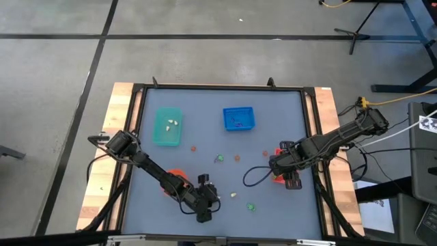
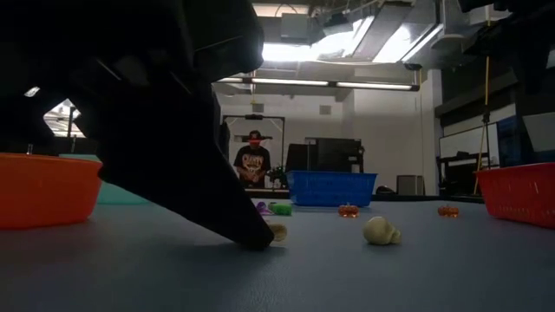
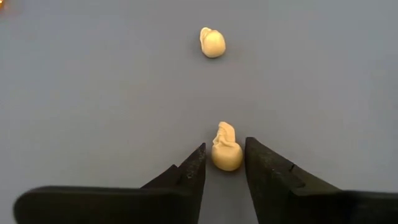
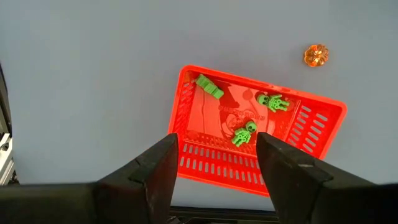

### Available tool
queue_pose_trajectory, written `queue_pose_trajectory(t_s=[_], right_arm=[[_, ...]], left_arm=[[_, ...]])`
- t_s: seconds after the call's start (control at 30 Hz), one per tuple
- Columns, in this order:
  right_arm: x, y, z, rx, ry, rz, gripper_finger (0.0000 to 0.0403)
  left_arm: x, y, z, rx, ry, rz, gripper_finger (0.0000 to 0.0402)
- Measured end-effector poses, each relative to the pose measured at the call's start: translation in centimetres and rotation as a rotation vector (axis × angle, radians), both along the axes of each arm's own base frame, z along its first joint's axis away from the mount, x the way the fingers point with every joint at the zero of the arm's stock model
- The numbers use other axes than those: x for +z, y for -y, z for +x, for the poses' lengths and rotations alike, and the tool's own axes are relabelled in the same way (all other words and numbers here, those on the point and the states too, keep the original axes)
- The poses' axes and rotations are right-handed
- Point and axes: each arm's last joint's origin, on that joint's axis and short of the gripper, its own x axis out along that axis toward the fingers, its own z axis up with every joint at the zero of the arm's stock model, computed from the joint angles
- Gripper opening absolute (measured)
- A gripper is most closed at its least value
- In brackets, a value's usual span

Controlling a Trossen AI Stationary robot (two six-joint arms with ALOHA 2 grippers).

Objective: Sort Halloween decoration
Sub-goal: Put the white skull toy into the green bin

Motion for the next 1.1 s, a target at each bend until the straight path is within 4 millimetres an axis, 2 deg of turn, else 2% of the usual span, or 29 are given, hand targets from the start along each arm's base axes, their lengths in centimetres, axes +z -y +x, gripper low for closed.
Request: queue_pose_trajectory(t_s=[0.4,0.9,1.1], right_arm=[[0.0,0.0,0.0,0.0,0.0,0.0,0.0216],[0.0,0.0,0.0,-0.001,0.0,0.0,0.0216],[0.0,0.0,0.0,0.0,0.002,0.001,0.0216]], left_arm=[[0.0,0.0,0.0,0.002,-0.001,0.004,0.0052],[0.3,0.0,0.0,0.001,0.01,-0.002,0.0049],[1.7,-0.1,0.0,-0.013,0.034,-0.024,0.0049]])
